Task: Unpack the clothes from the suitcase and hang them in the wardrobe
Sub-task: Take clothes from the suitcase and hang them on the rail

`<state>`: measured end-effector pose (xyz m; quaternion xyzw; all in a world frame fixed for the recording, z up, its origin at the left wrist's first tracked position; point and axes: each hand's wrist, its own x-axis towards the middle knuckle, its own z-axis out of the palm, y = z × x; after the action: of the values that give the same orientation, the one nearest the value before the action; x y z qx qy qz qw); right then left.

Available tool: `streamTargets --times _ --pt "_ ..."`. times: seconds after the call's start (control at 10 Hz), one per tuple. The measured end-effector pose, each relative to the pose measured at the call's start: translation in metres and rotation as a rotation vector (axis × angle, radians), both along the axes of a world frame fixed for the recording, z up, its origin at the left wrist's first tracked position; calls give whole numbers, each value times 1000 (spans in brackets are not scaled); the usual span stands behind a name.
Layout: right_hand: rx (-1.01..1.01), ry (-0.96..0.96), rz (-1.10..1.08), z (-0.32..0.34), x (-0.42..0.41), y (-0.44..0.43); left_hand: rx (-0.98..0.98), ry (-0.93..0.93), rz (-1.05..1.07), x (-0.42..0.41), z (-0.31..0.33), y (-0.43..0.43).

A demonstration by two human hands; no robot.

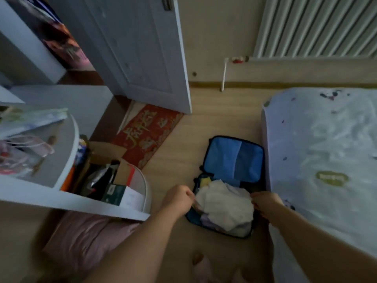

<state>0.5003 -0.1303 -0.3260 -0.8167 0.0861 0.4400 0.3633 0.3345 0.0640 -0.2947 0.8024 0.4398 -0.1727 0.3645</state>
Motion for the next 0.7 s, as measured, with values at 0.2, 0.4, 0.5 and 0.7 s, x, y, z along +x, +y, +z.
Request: streamTargets --times 0.2,0.4,0.5,0.7 --pt "-47 94 -126 -64 18 -4 -76 48 -7 25 -74 -18" --pt "-99 64 -106 -159 39 -8 -120 66 48 56 -153 -37" --pt "-145 72 69 -204 49 -10 -147 61 95 70 -199 -46" --pt "-236 93 130 -290 70 -26 -244 31 259 91 -285 -56"
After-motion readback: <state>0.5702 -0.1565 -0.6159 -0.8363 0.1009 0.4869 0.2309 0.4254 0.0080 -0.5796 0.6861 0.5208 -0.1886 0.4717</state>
